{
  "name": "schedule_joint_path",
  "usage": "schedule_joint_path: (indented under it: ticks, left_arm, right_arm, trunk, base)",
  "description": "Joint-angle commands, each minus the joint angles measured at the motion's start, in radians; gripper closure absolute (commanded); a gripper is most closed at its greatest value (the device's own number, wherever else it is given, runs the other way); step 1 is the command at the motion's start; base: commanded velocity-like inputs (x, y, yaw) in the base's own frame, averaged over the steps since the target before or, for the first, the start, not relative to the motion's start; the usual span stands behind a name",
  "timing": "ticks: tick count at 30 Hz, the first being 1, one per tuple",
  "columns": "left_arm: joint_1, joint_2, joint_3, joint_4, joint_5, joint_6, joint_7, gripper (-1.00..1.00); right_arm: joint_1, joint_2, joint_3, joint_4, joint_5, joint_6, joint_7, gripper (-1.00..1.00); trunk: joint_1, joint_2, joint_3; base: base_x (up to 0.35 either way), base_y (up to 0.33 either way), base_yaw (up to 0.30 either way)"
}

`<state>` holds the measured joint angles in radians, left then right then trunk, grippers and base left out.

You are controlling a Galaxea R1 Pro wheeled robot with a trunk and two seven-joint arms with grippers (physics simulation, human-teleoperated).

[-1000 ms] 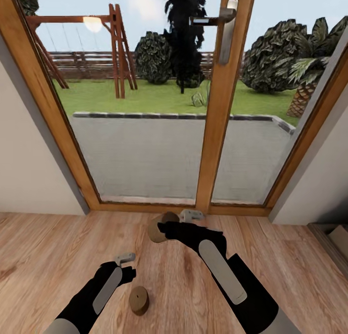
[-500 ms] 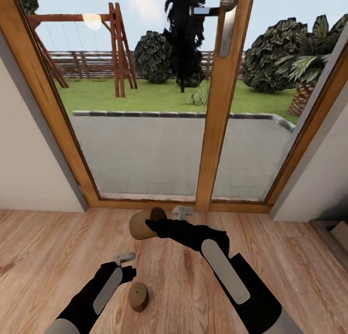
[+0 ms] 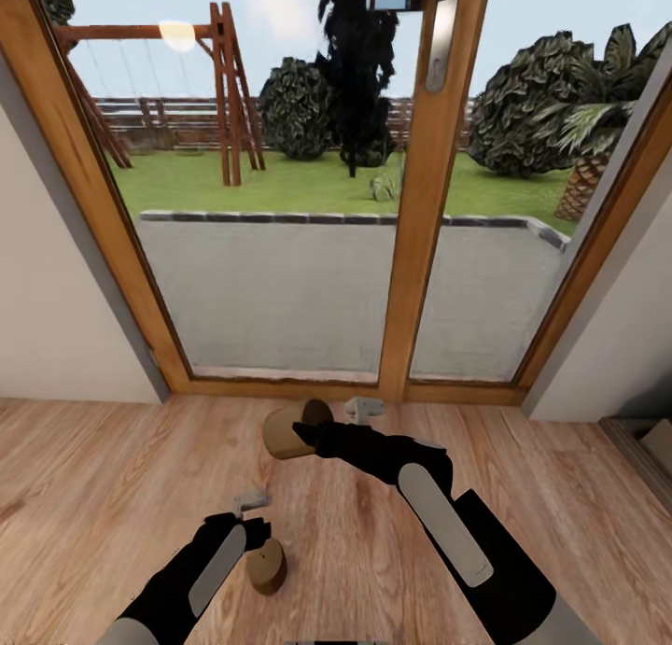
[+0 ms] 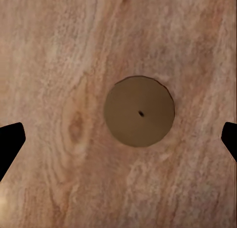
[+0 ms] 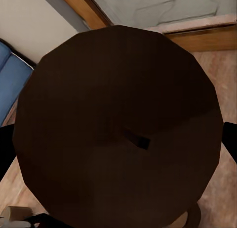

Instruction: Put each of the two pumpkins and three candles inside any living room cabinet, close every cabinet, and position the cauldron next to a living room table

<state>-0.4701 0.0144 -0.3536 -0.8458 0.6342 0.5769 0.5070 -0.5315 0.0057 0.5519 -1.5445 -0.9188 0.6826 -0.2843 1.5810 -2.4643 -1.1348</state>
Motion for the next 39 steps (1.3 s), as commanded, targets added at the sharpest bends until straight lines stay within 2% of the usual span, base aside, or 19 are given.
schedule_joint_path:
  ticks: [1, 5, 18, 22, 25, 31, 39]
  left_arm:
    - [-0.001, -0.007, -0.009, 0.002, 0.009, -0.003, 0.01, -1.0]
    - [-0.001, -0.02, -0.015, 0.013, 0.008, -0.01, 0.01, -1.0]
    - [-0.001, -0.021, -0.017, 0.014, 0.006, -0.014, 0.01, -1.0]
    - [-0.001, -0.021, -0.017, 0.014, 0.006, -0.014, 0.01, -1.0]
    - [-0.001, -0.021, -0.018, 0.014, 0.005, -0.014, 0.01, -1.0]
    - [-0.001, -0.025, -0.017, 0.015, -0.031, -0.025, 0.01, -1.0]
    - [-0.001, -0.026, -0.018, 0.02, -0.037, -0.039, 0.01, -1.0]
  right_arm:
    - [0.0, 0.0, 0.0, -0.001, -0.015, 0.0, -0.004, 1.0]
    - [-0.001, 0.0, 0.0, -0.001, -0.015, 0.0, -0.004, 1.0]
    - [0.0, 0.0, -0.001, 0.006, -0.014, -0.001, -0.004, 1.0]
    - [-0.001, -0.001, -0.001, 0.007, -0.014, -0.013, -0.004, 1.0]
    - [-0.001, -0.001, -0.001, 0.007, -0.015, -0.029, -0.004, 1.0]
    - [-0.001, -0.001, -0.001, 0.009, -0.014, -0.034, -0.004, 1.0]
    - [0.0, -0.001, -0.001, 0.009, -0.014, -0.035, -0.004, 1.0]
  trunk:
    - [0.004, -0.008, -0.004]
    - [0.019, -0.036, -0.017]
    - [0.025, -0.039, -0.067]
    - [0.025, -0.039, -0.067]
    - [0.026, -0.039, -0.078]
    - [0.026, -0.039, -0.078]
    - [0.026, -0.039, -0.078]
  base:
    - [0.0, 0.0, 0.0]
    - [0.0, 0.0, 0.0]
    - [0.0, 0.0, 0.0]
    - [0.0, 0.0, 0.0]
    - [0.0, 0.0, 0.0]
    - [0.0, 0.0, 0.0]
    - [0.114, 0.0, 0.0]
